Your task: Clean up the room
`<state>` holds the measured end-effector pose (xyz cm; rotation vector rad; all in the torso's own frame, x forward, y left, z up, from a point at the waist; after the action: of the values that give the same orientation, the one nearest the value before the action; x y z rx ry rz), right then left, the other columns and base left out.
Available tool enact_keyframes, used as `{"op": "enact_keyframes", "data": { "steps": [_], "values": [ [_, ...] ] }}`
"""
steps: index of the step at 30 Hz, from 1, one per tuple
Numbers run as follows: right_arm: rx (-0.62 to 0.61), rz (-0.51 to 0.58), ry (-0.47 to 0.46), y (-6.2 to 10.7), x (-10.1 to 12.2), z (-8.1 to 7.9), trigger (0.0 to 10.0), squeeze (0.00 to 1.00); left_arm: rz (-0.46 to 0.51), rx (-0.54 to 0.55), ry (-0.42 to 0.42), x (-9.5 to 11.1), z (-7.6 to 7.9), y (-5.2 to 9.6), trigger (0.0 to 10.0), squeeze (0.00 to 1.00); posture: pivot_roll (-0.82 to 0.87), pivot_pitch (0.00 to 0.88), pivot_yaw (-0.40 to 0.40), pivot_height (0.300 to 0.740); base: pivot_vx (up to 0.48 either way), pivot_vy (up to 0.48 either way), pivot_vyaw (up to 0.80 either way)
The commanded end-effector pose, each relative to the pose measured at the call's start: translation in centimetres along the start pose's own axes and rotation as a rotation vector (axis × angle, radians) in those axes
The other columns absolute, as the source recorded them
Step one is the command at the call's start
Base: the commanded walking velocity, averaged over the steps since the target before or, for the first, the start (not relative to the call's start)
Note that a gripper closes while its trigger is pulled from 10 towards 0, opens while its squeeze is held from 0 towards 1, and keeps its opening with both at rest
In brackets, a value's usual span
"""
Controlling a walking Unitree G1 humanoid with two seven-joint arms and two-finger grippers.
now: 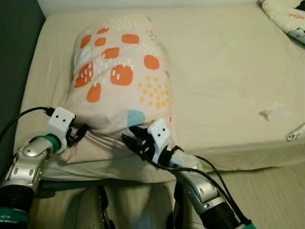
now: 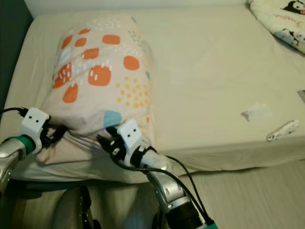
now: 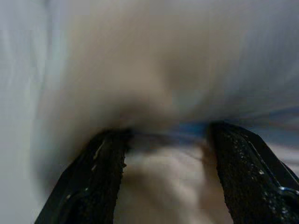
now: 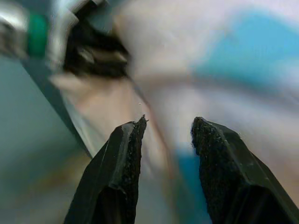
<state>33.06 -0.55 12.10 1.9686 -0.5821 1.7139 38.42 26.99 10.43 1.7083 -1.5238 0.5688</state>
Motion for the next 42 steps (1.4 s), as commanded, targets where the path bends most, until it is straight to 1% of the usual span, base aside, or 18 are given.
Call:
{"op": "enact_keyframes", "data": {
  "steps": [1, 2, 3, 4, 6, 8, 9, 10, 14, 18, 19, 21, 22, 27, 29, 38, 40, 42],
  "values": [
    [-0.02, -0.036, 0.002, 0.4, -1.0, 0.4, 10.0, 0.0, -0.082, 0.009, 0.003, -2.3, 0.6, 0.4, 10.0, 0.0, 0.04, 0.168, 0.031, 0.565, 0.0, 0.0, 0.0],
    [-0.058, -0.038, 0.003, 1.3, -1.1, 1.6, 10.0, 0.0, -0.085, -0.032, 0.035, -2.6, 2.0, 0.7, 10.0, 0.0, 0.03, 0.164, 0.03, 0.565, 0.0, 0.0, 0.0],
    [-0.058, -0.038, 0.003, 1.3, -1.1, 1.6, 10.0, 0.0, -0.085, -0.032, 0.035, -2.6, 2.0, 0.7, 10.0, 0.0, 0.03, 0.164, 0.03, 0.565, 0.0, 0.0, 0.0],
    [-0.029, -0.037, -0.028, 3.1, -0.7, 1.8, 10.0, 0.0, -0.041, -0.102, 0.039, -1.4, 3.8, 1.7, 10.0, 0.0, 0.02, 0.16, 0.039, 0.565, 0.0, 0.0, 0.0],
    [-0.009, -0.039, -0.034, 3.7, -0.6, 1.7, 10.0, 0.0, -0.022, -0.115, 0.031, -0.9, 4.2, 2.1, 10.0, 0.0, 0.02, 0.16, 0.039, 0.565, 0.0, 0.0, 0.0],
    [-0.025, -0.062, -0.032, 6.6, -1.0, 2.3, 10.0, 0.0, 0.091, -0.149, -0.016, 2.3, 4.9, 4.5, 10.0, 0.0, 0.02, 0.158, 0.049, 0.565, 0.0, 0.0, 0.0],
    [-0.025, -0.062, -0.032, 6.6, -1.0, 2.3, 10.0, 0.0, 0.091, -0.149, -0.016, 2.3, 4.9, 4.5, 10.0, 0.0, 0.02, 0.158, 0.049, 0.565, 0.0, 0.0, 0.0],
    [-0.051, -0.069, -0.027, 8.1, -1.1, 2.9, 10.0, 0.0, 0.156, -0.176, -0.028, 4.1, 5.4, 6.0, 10.0, 0.0, 0.02, 0.158, 0.049, 0.565, 0.0, 0.0, 0.0],
    [-0.112, -0.009, -0.077, 9.6, -0.4, 3.6, 10.0, 0.0, 0.271, -0.242, -0.017, 7.0, 6.4, 8.3, 10.0, 0.0, 0.04, 0.153, 0.052, 0.565, 0.0, 0.0, 0.0],
    [-0.127, 0.006, -0.091, 10.0, -0.2, 3.7, 10.0, 0.0, 0.302, -0.258, -0.016, 7.7, 6.8, 9.0, 10.0, 0.0, 0.04, 0.153, 0.052, 0.565, 0.0, 0.0, 0.0],
    [-0.194, 0.103, -0.142, 10.5, 1.0, 4.3, 10.0, 0.0, 0.409, -0.286, 0.003, 10.6, 6.7, 10.5, 10.0, 0.0, 0.05, 0.142, 0.055, 0.565, 0.0, 0.0, 0.0],
    [-0.194, 0.103, -0.142, 10.5, 1.0, 4.3, 10.0, 0.0, 0.409, -0.286, 0.003, 10.6, 6.7, 10.5, 10.0, 0.0, 0.05, 0.142, 0.055, 0.565, 0.0, 0.0, 0.0],
    [-0.343, 0.321, -0.271, 10.3, 3.4, 5.4, 10.0, 0.0, 0.559, -0.261, 0.041, 14.8, 6.0, 12.0, 10.0, 0.0, 0.05, 0.128, 0.061, 0.565, 0.0, 0.0, 0.0],
    [-0.407, 0.463, -0.385, 8.7, 4.7, 5.1, 10.0, 0.0, 0.56, -0.131, 0.058, 15.8, 5.3, 10.4, 10.0, 0.0, 0.05, 0.111, 0.066, 0.565, 0.0, 0.0, 0.0],
    [-0.498, 0.528, -0.409, 8.2, 5.0, 5.7, 10.0, 0.0, 0.475, 0.01, 0.109, 15.0, 4.5, 8.1, 10.0, 0.0, 0.04, 0.094, 0.069, 0.569, 0.0, 0.0, 0.0],
    [-0.537, 0.54, -0.411, 8.3, 5.0, 6.1, 10.0, 0.0, 0.442, 0.045, 0.121, 14.6, 4.2, 7.5, 10.0, 0.0, 0.04, 0.094, 0.069, 0.574, 0.0, 0.0, 0.0],
    [-0.64, 0.564, -0.391, 9.6, 5.1, 8.1, 10.0, 0.0, 0.384, 0.174, 0.163, 13.9, 1.3, 6.1, 10.0, 0.0, 0.03, 0.068, 0.07, 0.584, 0.0, 0.0, 0.0],
    [-0.662, 0.571, -0.385, 10.0, 5.2, 8.6, 10.0, 0.0, 0.375, 0.21, 0.174, 13.8, 0.4, 5.9, 10.0, 0.0, 0.03, 0.068, 0.07, 0.588, 0.0, 0.0, 0.0]
  ]
}}
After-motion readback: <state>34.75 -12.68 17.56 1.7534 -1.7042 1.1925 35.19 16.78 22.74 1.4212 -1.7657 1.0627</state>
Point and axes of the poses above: a point about 5 cm out from each wrist's last joint towards the gripper, its own y axis pointing back from the gripper into the wrist, its own x axis along the axis of the wrist's last joint, z = x × y, the point moved 6 cm from there along -y, pointing out of the wrist towards the gripper, and after that the axes turned 14 degrees about -y, right-handed, at the moved point
